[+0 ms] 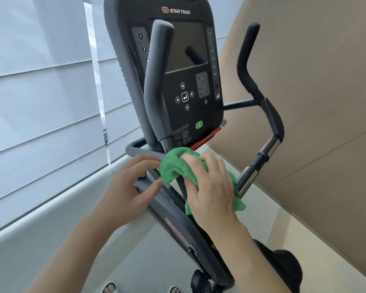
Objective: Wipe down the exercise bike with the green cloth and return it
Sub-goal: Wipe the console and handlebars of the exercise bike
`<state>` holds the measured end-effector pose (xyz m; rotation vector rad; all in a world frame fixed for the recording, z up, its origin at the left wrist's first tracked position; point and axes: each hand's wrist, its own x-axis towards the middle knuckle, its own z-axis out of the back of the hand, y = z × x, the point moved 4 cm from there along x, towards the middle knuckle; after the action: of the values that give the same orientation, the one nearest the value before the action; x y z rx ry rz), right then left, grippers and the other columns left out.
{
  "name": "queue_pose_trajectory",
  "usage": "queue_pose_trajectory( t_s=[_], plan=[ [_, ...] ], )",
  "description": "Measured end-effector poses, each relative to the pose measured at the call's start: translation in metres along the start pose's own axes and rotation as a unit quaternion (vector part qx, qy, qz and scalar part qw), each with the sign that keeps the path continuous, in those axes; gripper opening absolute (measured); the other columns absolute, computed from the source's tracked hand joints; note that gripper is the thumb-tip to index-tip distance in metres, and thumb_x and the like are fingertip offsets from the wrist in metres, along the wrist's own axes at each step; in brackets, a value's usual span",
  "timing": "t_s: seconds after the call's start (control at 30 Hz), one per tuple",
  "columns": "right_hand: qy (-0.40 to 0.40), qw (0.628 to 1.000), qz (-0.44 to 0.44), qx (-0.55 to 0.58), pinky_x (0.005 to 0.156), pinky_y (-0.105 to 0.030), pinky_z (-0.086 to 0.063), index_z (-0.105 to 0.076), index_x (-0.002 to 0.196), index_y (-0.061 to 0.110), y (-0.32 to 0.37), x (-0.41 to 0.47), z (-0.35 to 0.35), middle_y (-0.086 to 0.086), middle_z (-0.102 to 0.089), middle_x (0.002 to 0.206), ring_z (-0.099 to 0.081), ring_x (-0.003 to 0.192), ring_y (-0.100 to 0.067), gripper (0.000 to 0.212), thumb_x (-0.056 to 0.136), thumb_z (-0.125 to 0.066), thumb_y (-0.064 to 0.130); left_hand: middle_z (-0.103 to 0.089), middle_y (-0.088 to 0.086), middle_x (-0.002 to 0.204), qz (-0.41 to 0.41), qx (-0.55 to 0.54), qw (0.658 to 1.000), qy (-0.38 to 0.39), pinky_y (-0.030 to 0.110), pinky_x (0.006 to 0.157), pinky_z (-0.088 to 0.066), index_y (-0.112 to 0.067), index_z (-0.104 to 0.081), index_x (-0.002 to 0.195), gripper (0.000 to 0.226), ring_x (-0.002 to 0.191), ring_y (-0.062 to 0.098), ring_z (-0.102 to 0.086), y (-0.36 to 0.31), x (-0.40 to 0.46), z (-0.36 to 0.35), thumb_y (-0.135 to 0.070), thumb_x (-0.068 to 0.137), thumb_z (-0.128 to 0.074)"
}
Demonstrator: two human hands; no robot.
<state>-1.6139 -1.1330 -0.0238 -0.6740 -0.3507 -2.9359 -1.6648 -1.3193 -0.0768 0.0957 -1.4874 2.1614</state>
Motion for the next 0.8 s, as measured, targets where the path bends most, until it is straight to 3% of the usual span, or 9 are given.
queue_pose_trajectory(
  t_s=[0.23,0.4,0.57,0.67,0.8],
  plan=[
    [0.024,0.992,0.042,0.114,0.074,-0.045,-0.057,-0.072,0.129,0.029,0.009,0.057,-0.01,-0.001,-0.052,0.105,-0.053,0.09,-0.022,0.039,0.092,-0.078,0.034,-0.066,-0.014,0.13,0.052,0.031,0.995,-0.081,0.035,0.093,-0.055,-0.037,-0.071,0.121,0.028,0.119,0.019,-0.063,-0.006,-0.003,0.008,-0.027,0.098,-0.06],
    [0.046,0.984,0.11,0.132,0.079,-0.05,-0.057,-0.072,0.13,0.025,-0.003,0.032,0.0,-0.004,-0.055,0.116,-0.055,0.098,-0.026,0.036,0.094,-0.076,0.019,-0.069,-0.017,0.121,0.073,0.057,0.986,-0.135,0.038,0.09,-0.056,-0.03,-0.075,0.108,0.025,0.115,0.018,-0.066,-0.026,-0.012,-0.005,-0.018,0.091,-0.062],
    [0.041,0.979,0.144,0.142,0.084,-0.048,-0.054,-0.076,0.125,0.024,-0.025,-0.005,0.014,-0.002,-0.061,0.117,-0.053,0.106,-0.026,0.037,0.092,-0.072,0.008,-0.067,-0.016,0.12,0.062,0.114,0.981,-0.141,0.034,0.09,-0.054,-0.026,-0.072,0.113,0.031,0.114,0.015,-0.066,-0.052,-0.022,-0.015,-0.014,0.085,-0.065],
    [0.033,0.975,0.169,0.139,0.083,-0.045,-0.051,-0.074,0.123,0.03,-0.049,-0.058,0.018,0.003,-0.059,0.117,-0.052,0.105,-0.023,0.048,0.081,-0.068,0.009,-0.065,-0.017,0.124,0.069,0.137,0.982,-0.109,0.04,0.092,-0.055,-0.03,-0.07,0.119,0.034,0.117,0.015,-0.065,-0.057,-0.036,-0.022,-0.019,0.086,-0.067],
    [0.025,0.976,0.169,0.136,0.083,-0.043,-0.048,-0.076,0.121,0.036,-0.057,-0.075,0.015,0.003,-0.059,0.117,-0.053,0.104,-0.024,0.061,0.071,-0.077,0.001,-0.067,-0.016,0.121,0.082,0.134,0.979,-0.127,0.043,0.092,-0.056,-0.029,-0.072,0.115,0.027,0.113,0.016,-0.066,-0.057,-0.047,-0.022,-0.021,0.091,-0.064]
  ],
)
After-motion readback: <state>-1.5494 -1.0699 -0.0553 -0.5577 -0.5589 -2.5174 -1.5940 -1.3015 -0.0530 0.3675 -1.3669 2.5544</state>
